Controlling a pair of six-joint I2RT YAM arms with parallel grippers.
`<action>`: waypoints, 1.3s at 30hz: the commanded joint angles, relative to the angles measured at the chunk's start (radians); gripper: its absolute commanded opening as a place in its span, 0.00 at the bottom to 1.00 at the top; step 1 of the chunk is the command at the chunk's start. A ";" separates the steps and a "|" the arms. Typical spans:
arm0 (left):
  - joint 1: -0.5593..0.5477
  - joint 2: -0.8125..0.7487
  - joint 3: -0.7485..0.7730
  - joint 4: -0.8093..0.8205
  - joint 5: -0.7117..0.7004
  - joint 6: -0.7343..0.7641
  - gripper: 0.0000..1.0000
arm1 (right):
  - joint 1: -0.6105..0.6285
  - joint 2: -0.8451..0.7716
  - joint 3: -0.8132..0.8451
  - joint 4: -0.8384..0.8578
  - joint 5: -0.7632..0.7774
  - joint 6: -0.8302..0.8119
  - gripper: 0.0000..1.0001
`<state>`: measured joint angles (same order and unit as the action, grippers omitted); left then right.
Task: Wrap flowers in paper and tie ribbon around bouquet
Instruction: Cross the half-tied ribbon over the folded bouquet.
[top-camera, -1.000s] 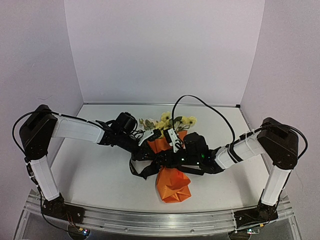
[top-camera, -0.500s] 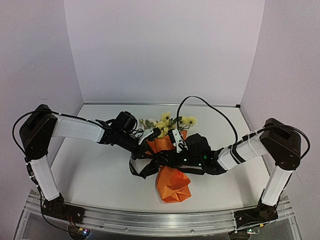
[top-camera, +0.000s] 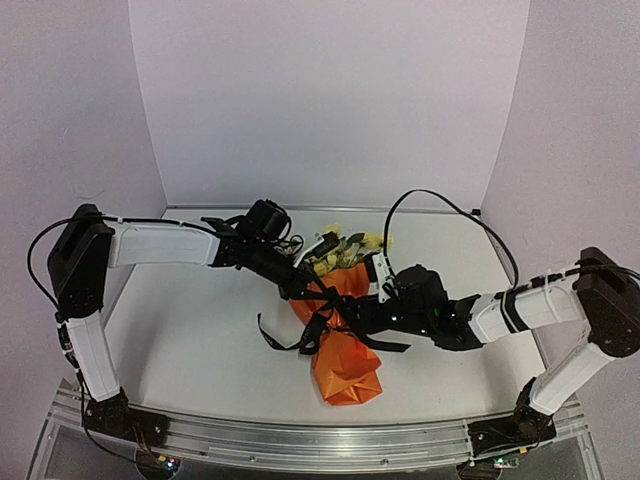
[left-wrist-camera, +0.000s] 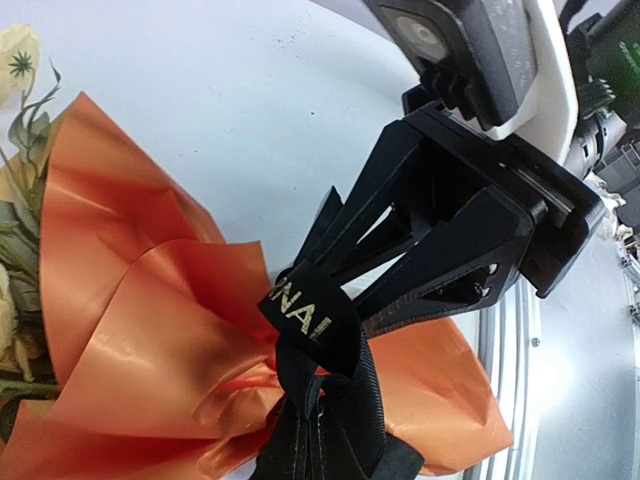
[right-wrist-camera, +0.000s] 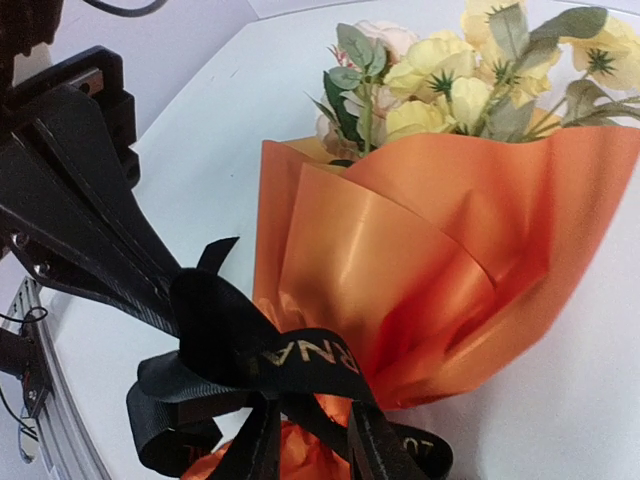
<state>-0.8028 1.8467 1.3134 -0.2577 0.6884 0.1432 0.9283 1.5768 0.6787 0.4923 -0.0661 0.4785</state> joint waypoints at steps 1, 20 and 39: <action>-0.026 0.047 0.093 -0.074 0.012 -0.042 0.00 | 0.006 -0.106 -0.030 -0.139 0.085 0.010 0.26; -0.035 0.155 0.266 -0.223 0.082 -0.045 0.00 | 0.054 -0.099 0.070 -0.218 -0.092 -0.066 0.49; -0.054 0.217 0.391 -0.155 0.167 -0.340 0.00 | -0.004 -0.216 -0.027 -0.269 0.014 -0.066 0.61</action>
<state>-0.8405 2.0501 1.6435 -0.4860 0.8042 -0.0842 0.9477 1.3983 0.6682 0.2197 -0.0521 0.3885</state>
